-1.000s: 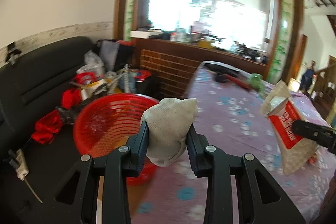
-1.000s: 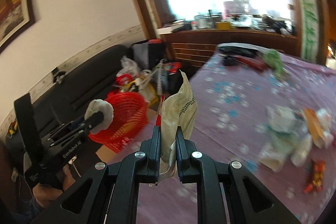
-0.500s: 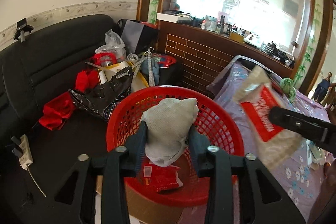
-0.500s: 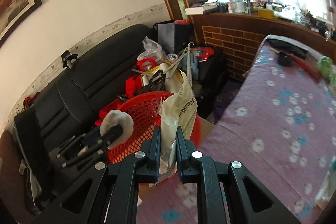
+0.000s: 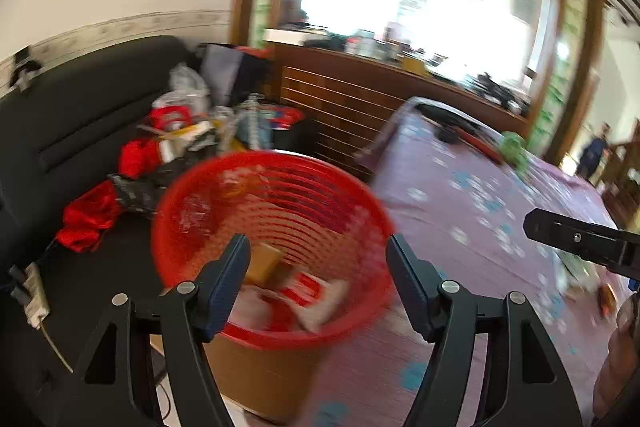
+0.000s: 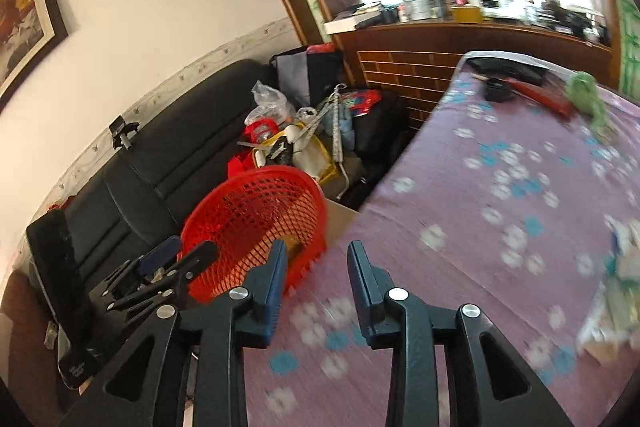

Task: Collect trash
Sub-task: 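Return to the table and grasp the red snack packet with the right tool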

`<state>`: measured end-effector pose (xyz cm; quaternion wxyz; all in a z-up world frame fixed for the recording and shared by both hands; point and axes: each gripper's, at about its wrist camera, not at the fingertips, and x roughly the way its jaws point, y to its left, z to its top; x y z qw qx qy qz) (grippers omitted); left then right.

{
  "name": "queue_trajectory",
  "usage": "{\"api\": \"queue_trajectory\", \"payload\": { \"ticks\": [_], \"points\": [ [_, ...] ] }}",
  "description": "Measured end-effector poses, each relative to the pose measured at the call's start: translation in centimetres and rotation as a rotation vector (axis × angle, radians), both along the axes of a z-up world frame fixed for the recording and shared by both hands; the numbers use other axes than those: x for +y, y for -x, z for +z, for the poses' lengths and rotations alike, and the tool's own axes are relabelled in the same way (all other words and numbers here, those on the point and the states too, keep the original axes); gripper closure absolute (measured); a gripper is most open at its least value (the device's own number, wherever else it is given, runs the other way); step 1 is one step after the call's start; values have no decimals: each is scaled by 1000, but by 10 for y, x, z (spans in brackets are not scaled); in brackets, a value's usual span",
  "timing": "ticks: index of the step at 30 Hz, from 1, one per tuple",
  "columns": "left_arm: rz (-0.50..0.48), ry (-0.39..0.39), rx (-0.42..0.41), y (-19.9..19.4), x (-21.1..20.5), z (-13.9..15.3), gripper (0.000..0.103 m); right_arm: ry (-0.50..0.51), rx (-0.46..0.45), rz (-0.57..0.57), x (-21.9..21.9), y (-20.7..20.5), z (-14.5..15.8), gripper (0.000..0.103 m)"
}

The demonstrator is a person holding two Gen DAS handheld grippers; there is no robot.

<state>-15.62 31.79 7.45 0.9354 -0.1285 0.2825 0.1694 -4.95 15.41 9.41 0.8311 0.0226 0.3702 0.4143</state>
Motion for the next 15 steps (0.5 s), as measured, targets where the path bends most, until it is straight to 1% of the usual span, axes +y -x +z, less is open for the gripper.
{"api": "queue_trajectory", "payload": {
  "ticks": [2,5,9,10,12,14,15],
  "points": [
    [-51,-2,7,-4,-24,-2,34,1,-6,-32,-28,8,-3,66],
    [-152,-23,38,-16,-69,-7,34,1,-13,-73,-67,16,-6,64],
    [-259,-47,67,-28,-121,-12,33,3,-6,-169,-129,22,-15,64],
    [-275,-51,70,-28,-129,-13,33,7,-7,-200,-145,23,-17,64],
    [-329,-62,82,-34,-155,-14,30,17,-5,-261,-178,22,-21,60],
    [-373,-68,91,-37,-174,-15,28,31,-2,-347,-216,18,-23,55],
    [-391,-69,96,-39,-182,-15,27,40,-2,-385,-231,14,-24,54]
  ]
}}
